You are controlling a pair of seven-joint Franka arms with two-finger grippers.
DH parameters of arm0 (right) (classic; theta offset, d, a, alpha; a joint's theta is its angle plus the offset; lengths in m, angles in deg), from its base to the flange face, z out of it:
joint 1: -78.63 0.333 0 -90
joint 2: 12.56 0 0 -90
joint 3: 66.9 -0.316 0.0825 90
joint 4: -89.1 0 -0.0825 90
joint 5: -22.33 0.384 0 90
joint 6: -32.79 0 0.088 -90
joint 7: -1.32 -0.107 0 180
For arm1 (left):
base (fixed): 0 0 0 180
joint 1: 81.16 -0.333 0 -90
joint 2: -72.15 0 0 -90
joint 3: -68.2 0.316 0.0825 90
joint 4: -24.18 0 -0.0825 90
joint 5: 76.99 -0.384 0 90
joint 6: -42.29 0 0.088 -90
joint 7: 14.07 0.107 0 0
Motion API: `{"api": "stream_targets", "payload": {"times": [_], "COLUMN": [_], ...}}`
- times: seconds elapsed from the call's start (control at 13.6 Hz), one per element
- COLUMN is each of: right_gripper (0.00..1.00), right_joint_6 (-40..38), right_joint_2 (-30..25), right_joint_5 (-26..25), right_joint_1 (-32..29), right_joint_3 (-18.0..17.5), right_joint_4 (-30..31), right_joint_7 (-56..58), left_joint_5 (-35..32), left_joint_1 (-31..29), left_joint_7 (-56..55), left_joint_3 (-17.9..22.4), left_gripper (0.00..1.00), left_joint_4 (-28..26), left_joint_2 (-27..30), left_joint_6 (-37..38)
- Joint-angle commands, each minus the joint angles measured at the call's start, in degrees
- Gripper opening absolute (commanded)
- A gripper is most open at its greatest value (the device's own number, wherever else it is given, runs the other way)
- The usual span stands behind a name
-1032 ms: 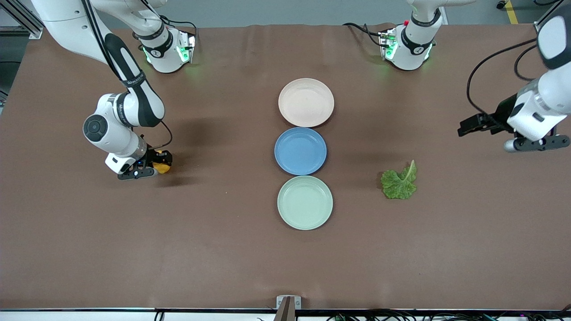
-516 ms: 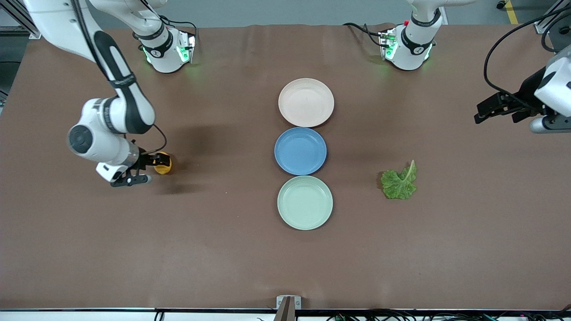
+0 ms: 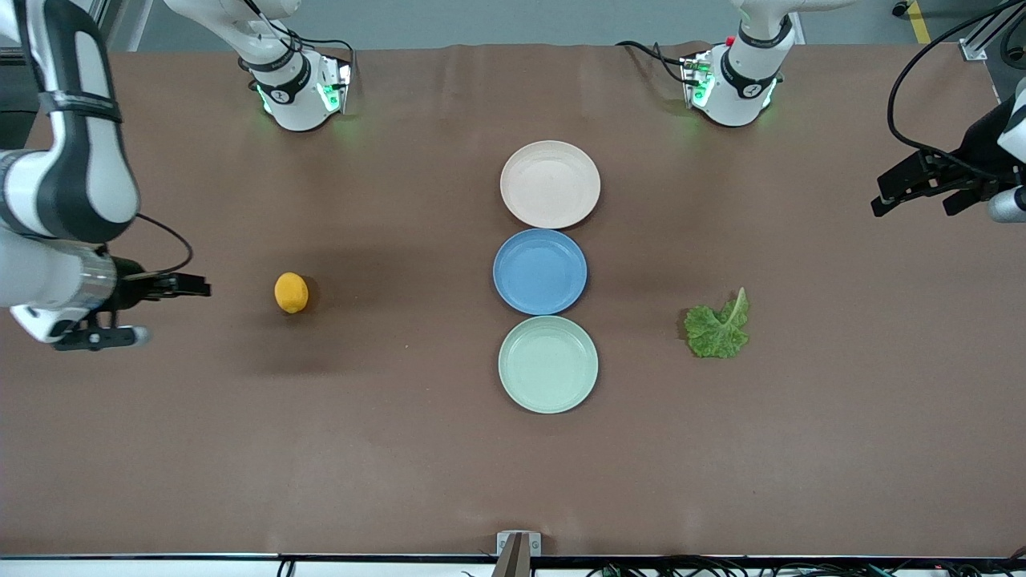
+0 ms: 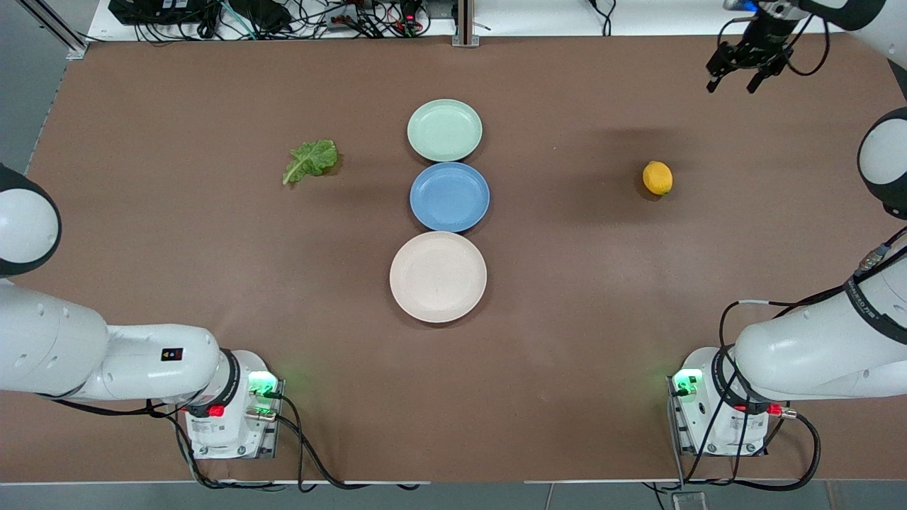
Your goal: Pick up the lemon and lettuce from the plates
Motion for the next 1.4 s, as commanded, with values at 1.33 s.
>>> {"api": "stream_targets", "payload": {"times": [1.33], "right_gripper": [1.00], "right_joint_6": [-12.13], "right_joint_2": [-8.72], "right_joint_5": [-5.96], "right_joint_1": [3.79], "right_joint_3": [-0.85], "right_joint_4": [-7.48], "right_joint_7": [-6.88], "left_joint_5": [-1.22], "left_joint_1": [-0.19], "left_joint_7": [-0.41], "left_joint_3": [0.02], "left_gripper": [1.00], "left_joint_4": [2.38], "left_joint_2": [-0.83], "left_joint_6": [1.53]}}
